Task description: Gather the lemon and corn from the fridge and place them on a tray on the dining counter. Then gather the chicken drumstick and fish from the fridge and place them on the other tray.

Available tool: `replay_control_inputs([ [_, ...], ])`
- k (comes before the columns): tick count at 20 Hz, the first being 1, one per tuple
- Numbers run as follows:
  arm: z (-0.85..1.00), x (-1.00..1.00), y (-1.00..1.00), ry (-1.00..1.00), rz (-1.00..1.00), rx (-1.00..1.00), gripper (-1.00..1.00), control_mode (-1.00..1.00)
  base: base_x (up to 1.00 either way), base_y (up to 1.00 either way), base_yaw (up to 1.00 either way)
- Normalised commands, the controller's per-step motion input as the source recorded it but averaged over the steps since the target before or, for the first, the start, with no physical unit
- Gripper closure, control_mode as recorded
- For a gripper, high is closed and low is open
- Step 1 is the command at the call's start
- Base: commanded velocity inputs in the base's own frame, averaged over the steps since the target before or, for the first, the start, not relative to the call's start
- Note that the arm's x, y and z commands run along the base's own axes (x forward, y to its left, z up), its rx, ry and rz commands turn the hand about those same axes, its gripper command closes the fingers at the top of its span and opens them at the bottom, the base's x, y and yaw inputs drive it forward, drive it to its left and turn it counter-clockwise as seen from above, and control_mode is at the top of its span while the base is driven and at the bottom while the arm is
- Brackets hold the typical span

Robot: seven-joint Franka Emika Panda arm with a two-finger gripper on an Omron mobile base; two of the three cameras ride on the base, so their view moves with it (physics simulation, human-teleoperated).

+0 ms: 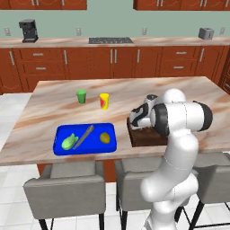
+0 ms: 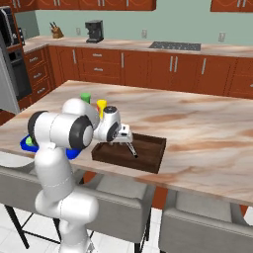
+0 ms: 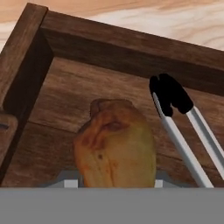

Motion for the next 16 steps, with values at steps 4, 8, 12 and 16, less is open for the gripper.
replay_control_inputs([
  [4, 0.15, -0.25, -0.04, 0.0, 0.0, 0.05, -1.0, -1.0, 0.0, 0.0, 0.0],
  [8, 0.38, -0.17, 0.0, 0.0, 0.0, 0.03, -1.0, -1.0, 0.0, 0.0, 0.0],
  [12, 0.54, -0.2, 0.01, 0.0, 0.0, 0.02, -1.0, -1.0, 0.0, 0.0, 0.0],
  [16, 0.58, -0.53, 0.04, -0.02, 0.0, 0.02, -1.0, -1.0, 0.0, 0.0, 0.0],
])
